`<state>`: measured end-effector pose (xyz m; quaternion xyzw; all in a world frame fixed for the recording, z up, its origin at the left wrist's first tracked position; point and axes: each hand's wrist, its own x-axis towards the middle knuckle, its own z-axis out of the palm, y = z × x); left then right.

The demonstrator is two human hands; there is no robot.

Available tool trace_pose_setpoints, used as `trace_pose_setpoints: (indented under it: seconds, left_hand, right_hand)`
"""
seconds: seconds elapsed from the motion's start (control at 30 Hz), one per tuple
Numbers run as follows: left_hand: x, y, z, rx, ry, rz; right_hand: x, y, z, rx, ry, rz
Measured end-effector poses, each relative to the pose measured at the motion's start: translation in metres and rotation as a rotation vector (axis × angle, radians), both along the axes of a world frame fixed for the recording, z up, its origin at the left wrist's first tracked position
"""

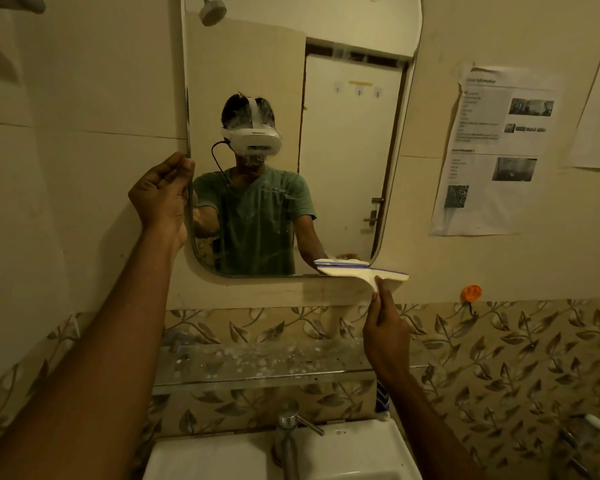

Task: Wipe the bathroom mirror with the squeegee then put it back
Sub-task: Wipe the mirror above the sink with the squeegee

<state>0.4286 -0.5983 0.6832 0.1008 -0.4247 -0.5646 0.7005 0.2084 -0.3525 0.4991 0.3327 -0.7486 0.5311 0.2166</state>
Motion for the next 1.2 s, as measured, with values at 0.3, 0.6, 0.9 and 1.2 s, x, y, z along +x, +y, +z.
trace_pose_setpoints:
  seconds: [0.3,0.6,0.9,1.2]
  left_hand:
    - [-0.001,0.004,0.001,0.001,-0.018,0.023]
    - [0.001,0.003,0.002,-0.023,-0.083,0.107]
    - [0.01,0.016,0.017,0.019,-0.224,0.178]
    - [0.021,0.025,0.067,-0.047,-0.579,0.396]
  right_hand:
    - [0.001,0.002,-0.007,0.023,-0.066,0.031]
    - [0.004,0.012,0.007,0.125,-0.064,0.02]
    - [-0.007,0.024,0.028,0.203,-0.067,0.105]
    - [0.001,0.016,0.096,-0.035,-0.015,0.179]
